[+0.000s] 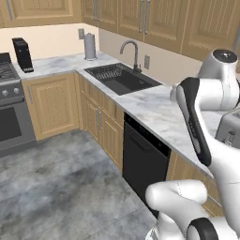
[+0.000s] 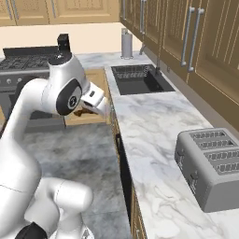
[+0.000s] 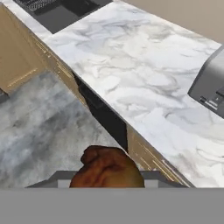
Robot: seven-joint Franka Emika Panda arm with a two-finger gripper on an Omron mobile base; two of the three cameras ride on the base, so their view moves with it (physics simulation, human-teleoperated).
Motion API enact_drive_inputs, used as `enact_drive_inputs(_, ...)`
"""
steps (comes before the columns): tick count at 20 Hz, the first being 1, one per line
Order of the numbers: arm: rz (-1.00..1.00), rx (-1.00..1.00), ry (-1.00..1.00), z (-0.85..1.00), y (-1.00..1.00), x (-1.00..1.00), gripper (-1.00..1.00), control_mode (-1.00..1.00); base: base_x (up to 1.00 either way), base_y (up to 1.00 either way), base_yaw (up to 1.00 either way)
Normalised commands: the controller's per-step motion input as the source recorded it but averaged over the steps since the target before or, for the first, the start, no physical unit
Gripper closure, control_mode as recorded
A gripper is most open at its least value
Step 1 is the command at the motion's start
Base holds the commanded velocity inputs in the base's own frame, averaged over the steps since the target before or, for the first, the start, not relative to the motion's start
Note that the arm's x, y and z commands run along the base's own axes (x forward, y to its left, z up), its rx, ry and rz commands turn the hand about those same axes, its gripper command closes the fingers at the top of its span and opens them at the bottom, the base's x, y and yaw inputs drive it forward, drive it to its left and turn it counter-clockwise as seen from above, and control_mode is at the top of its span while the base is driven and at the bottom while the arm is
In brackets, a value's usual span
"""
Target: Open the fridge, remove the mango, broccoli, and chicken drumstick, and place them on any counter.
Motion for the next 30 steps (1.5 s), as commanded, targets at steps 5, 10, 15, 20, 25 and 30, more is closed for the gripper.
enact_drive_inputs(5, -0.21, 0.09, 0.23, -1.0, -0.83, 1.0, 1.0, -1.0, 0.0, 0.0, 0.0)
enact_drive_inputs(10, -0.14, 0.0, 0.13, -0.99, -0.44, 1.0, 1.0, -1.0, 0.0, 0.0, 0.0)
enact_drive_inputs(15, -0.08, 0.0, 0.08, -0.9, -0.38, 1.0, 1.0, -1.0, 0.0, 0.0, 0.0)
enact_drive_inputs(20, -0.06, 0.01, 0.08, -0.74, -0.33, 1.0, 1.0, -1.0, 0.0, 0.0, 0.0)
enact_drive_inputs(25, -0.03, 0.05, 0.06, -0.45, -0.4, 1.0, 1.0, -1.0, 0.0, 0.0, 0.0)
enact_drive_inputs(30, 0.0, 0.05, 0.07, -0.34, -0.43, 1.0, 1.0, -1.0, 0.0, 0.0, 0.0)
